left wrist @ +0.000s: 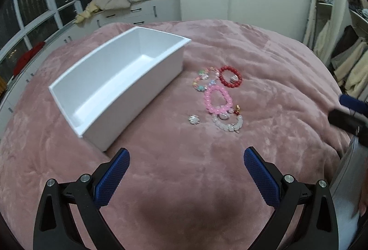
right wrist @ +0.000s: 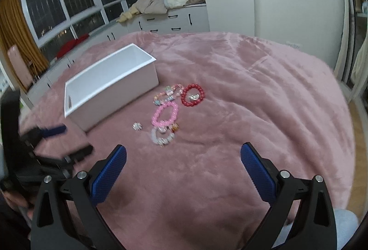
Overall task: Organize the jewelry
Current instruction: 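Grasp the silver flower charm with the left tool while the right tool grasps the pink bead bracelet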
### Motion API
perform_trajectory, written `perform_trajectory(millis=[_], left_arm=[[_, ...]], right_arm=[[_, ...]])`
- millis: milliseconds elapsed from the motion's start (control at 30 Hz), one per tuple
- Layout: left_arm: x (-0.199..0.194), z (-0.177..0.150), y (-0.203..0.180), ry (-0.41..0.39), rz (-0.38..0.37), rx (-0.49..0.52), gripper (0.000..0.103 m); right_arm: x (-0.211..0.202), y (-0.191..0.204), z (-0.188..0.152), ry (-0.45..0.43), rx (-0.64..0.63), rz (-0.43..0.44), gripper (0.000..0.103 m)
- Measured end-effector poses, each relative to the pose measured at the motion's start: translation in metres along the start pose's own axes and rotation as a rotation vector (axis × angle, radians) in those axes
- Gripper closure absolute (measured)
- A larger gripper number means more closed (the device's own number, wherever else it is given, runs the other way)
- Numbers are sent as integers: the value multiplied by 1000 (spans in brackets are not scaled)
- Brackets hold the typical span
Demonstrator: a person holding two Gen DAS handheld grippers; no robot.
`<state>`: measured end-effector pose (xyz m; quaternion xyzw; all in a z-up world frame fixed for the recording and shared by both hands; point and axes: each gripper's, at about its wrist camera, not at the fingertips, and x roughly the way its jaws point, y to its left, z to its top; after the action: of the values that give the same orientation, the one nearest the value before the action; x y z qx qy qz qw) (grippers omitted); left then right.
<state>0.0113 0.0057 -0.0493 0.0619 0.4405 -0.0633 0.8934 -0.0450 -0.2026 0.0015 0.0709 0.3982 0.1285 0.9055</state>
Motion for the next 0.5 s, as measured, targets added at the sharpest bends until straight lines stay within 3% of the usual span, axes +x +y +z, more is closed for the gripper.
perform_trajectory(millis=[67, 200, 267, 400, 500], left_arm=[[12, -2, -4, -3, -38, 20, 3], [37, -3, -9, 12, -100, 40, 8], [51, -2, -12, 20, -118, 49, 23], [78, 2, -14, 28, -155, 50, 29], [100, 7, -13, 40, -179, 45, 42]], right_arm=[[15, -3, 6, 18, 29, 24, 15], [57, -1, 21, 73, 50, 69, 24], [76, 3, 26, 93, 27, 67, 28], [117, 8, 28, 146, -6, 106, 40], [140, 13, 32, 152, -49, 104, 49]])
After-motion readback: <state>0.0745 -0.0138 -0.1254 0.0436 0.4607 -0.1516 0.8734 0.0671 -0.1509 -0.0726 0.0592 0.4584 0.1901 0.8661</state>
